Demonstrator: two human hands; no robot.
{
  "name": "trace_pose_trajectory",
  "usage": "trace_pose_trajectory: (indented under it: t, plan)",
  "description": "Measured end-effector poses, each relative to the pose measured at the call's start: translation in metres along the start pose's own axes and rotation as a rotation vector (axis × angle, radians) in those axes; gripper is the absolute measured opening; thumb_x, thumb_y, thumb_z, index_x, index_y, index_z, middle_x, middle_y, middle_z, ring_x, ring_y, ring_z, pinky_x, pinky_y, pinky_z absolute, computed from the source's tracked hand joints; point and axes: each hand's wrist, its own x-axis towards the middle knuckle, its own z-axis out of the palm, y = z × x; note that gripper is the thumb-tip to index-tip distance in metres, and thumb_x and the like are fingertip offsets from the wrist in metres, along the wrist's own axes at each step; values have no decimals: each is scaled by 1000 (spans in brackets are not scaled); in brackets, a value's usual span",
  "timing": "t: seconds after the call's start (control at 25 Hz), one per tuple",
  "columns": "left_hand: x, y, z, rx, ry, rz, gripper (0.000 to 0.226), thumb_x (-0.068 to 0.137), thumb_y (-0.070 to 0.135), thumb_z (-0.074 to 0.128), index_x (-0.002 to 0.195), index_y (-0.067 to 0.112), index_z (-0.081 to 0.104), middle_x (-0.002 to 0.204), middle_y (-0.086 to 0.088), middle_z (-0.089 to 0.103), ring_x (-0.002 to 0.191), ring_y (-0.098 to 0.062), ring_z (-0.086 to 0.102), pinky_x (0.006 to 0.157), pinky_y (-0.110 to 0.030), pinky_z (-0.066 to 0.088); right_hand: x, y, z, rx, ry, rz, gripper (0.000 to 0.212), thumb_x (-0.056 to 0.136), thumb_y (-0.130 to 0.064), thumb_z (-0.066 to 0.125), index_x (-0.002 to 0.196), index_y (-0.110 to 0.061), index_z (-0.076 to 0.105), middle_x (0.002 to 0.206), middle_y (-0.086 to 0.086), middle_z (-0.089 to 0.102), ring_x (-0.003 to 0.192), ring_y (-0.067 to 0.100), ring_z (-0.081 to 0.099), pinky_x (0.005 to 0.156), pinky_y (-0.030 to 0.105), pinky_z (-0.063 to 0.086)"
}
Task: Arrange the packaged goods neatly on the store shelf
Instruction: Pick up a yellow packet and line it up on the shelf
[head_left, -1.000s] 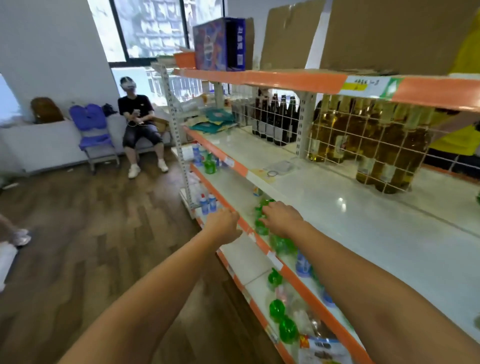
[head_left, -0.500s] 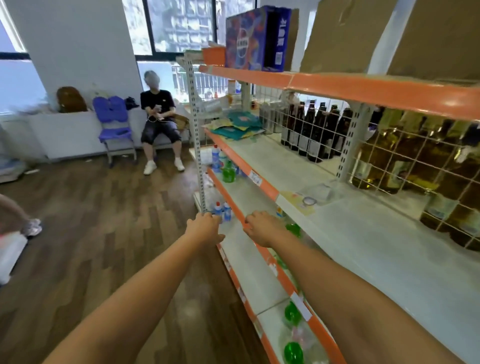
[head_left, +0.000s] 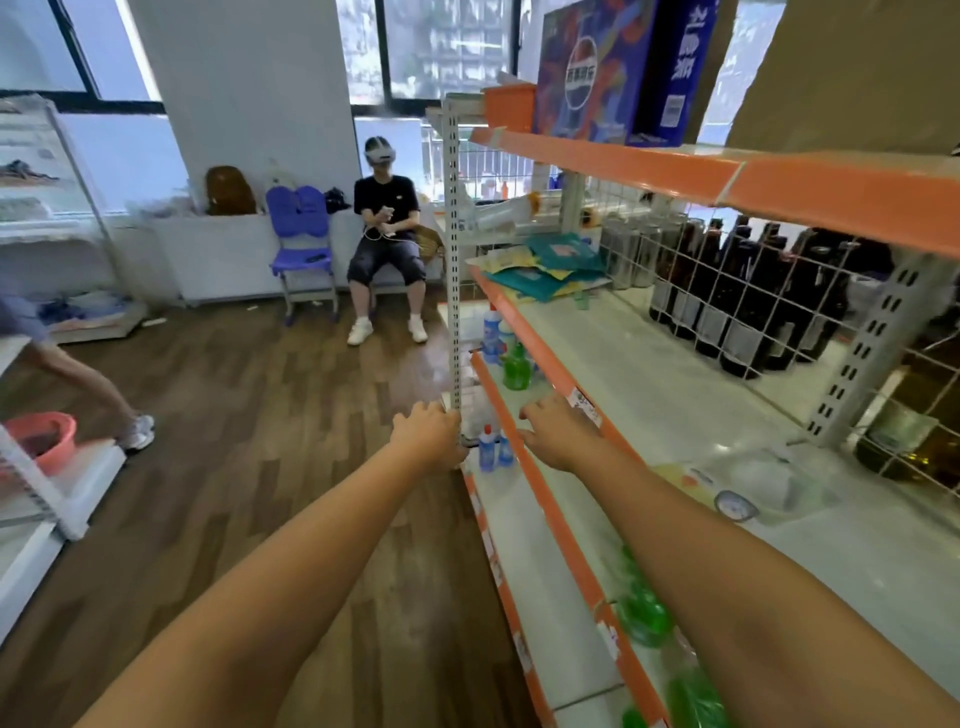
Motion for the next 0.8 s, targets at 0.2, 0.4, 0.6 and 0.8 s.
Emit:
trace_pose_trajectory:
  t: [0.2, 0.4, 0.6, 0.8]
  plan:
    - [71, -32, 3, -12, -27, 19, 56, 92, 40, 49, 142, 18, 35, 144, -12, 36, 134, -32, 32, 106, -51, 30, 80, -4, 19, -71, -49, -8, 38, 100, -31, 34, 132, -14, 46, 137, 11, 46, 125, 29, 41, 101, 41, 39]
    - [155, -76, -15, -14, 0, 53, 57, 93, 43, 48, 142, 18, 35, 143, -11, 37, 134, -31, 32, 107, -50, 31, 169, -15, 3, -114, -16, -5, 42, 99, -31, 37, 137, -14, 40, 135, 12, 47, 124, 29, 43, 100, 40, 41]
    - [238, -106, -22, -11, 15, 106, 53, 93, 43, 49, 139, 20, 38, 140, -10, 42, 131, -30, 37, 105, -49, 34, 242, -11, 7, -122, 20, 107, 37, 99, -28, 35, 132, -15, 44, 128, 14, 51, 119, 32, 47, 95, 39, 43]
    - [305, -112, 3, -24, -80, 150, 53, 91, 45, 51, 137, 22, 40, 142, -10, 41, 131, -30, 37, 103, -50, 35, 286, 11, 32, -53, -45, 191, 31, 96, -26, 40, 118, -10, 54, 128, 13, 51, 119, 32, 48, 98, 38, 41]
